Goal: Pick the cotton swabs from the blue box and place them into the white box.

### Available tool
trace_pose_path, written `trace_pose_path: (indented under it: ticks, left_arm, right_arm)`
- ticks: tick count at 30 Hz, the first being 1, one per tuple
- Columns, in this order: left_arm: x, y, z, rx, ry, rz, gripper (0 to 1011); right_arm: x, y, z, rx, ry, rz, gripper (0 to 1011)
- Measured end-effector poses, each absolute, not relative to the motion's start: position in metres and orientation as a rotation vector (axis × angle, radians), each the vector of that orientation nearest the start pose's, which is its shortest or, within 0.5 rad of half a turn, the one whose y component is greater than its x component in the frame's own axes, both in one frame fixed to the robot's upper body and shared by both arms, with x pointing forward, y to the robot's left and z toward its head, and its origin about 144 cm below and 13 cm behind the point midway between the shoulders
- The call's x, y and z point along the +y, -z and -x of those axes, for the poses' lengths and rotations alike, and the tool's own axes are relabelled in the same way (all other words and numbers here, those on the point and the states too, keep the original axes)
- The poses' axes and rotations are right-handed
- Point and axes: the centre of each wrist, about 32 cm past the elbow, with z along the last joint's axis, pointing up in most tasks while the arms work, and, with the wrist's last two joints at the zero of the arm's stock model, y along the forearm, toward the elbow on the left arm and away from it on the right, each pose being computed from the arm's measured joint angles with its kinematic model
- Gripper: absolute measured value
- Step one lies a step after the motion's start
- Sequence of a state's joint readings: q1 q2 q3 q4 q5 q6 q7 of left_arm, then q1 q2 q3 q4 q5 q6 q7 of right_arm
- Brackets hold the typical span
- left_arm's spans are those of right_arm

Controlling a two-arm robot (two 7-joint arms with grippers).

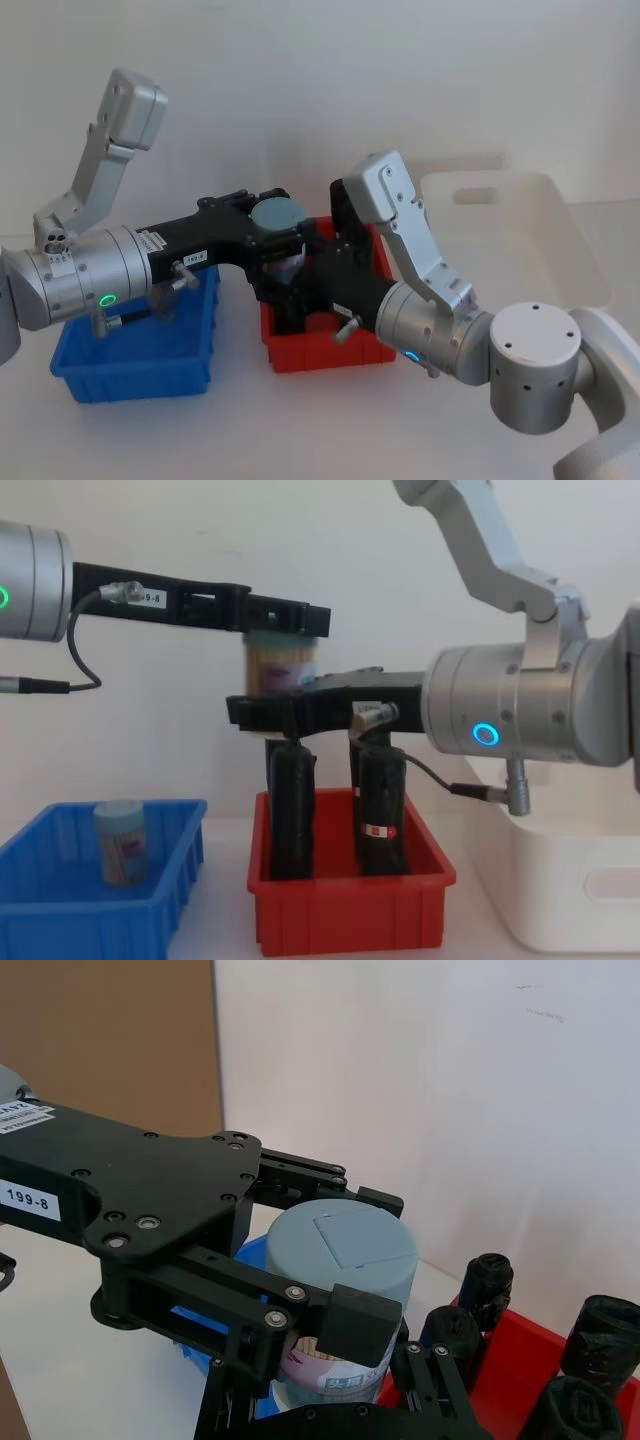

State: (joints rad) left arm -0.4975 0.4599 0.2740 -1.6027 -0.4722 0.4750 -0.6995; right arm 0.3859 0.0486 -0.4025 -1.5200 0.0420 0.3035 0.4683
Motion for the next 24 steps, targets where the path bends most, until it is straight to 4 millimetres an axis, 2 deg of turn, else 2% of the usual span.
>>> trace_pose_path:
  ticks: [7, 11, 24]
  left_arm:
    - [0.2761, -1.3256, -0.5524, 0.021, -0.633, -0.129, 938]
    - [0.2761, -1.3256, -0.5524, 0.021, -0.633, -0.129, 1000]
    - [0.2762, -1.3256, -0.5524, 0.021, -0.633, -0.129, 1000]
  right_arm:
    - [-0.1132, -1.2548, -0.5326, -0.103, 0.727, 0.126, 647]
    - [-0.113, -1.2547, -0.5325, -0.107, 0.728, 0.129, 647]
    - [-0.1186, -1.2539, -0.5266, -0.118, 0.764, 0.134, 648]
